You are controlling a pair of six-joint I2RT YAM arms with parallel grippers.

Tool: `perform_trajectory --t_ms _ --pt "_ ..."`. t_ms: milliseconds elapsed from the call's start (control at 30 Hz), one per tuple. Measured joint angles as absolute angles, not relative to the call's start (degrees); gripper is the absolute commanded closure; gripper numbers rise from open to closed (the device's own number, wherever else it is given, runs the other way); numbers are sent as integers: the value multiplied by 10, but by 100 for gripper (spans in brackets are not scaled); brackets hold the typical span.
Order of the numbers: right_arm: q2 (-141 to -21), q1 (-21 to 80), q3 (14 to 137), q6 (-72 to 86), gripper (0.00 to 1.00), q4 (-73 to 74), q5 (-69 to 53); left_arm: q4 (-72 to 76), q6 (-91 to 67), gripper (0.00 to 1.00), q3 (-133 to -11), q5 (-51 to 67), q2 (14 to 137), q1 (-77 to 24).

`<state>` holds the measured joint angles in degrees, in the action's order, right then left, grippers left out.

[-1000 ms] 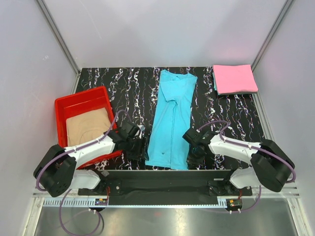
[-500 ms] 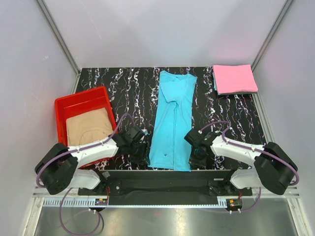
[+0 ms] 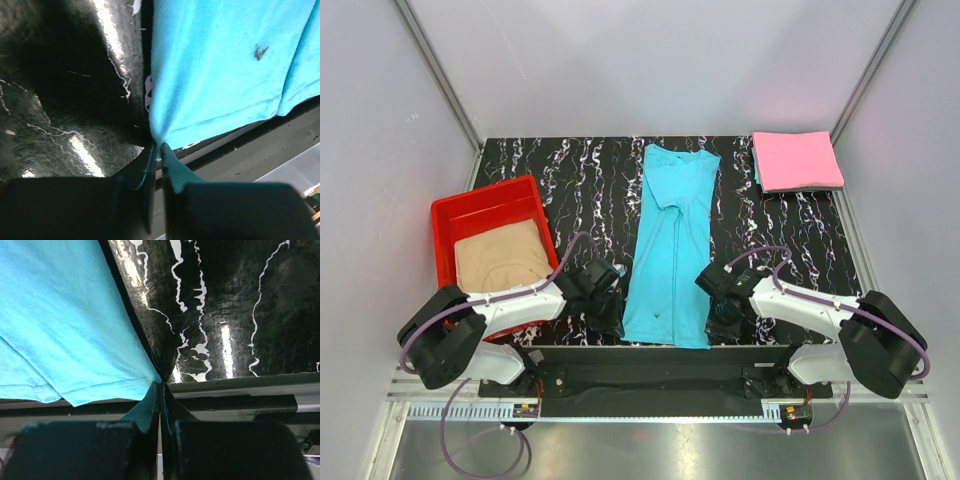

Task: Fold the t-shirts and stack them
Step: Fold the tshirt

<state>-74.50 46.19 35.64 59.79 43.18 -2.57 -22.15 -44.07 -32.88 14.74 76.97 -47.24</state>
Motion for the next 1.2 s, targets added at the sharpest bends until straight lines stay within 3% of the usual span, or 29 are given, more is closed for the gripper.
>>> perform_trajectory --t_ms 67,267,400,700,867,1200 --pt "-745 462 356 597 100 433 -25 -221 -441 91 -330 147 770 -476" --pt "-743 462 357 595 100 438 -24 -219 -452 64 -330 150 769 -483" --pt "-733 462 357 593 100 446 -23 -220 -458 62 -331 149 763 -487" --pt "-722 462 357 590 100 449 -24 -213 -467 77 -331 152 775 -497" --pt "-712 462 357 589 100 453 -24 -198 -480 100 -331 155 783 -513" --pt "-682 462 374 587 100 481 -23 -212 -494 100 -342 156 784 -517"
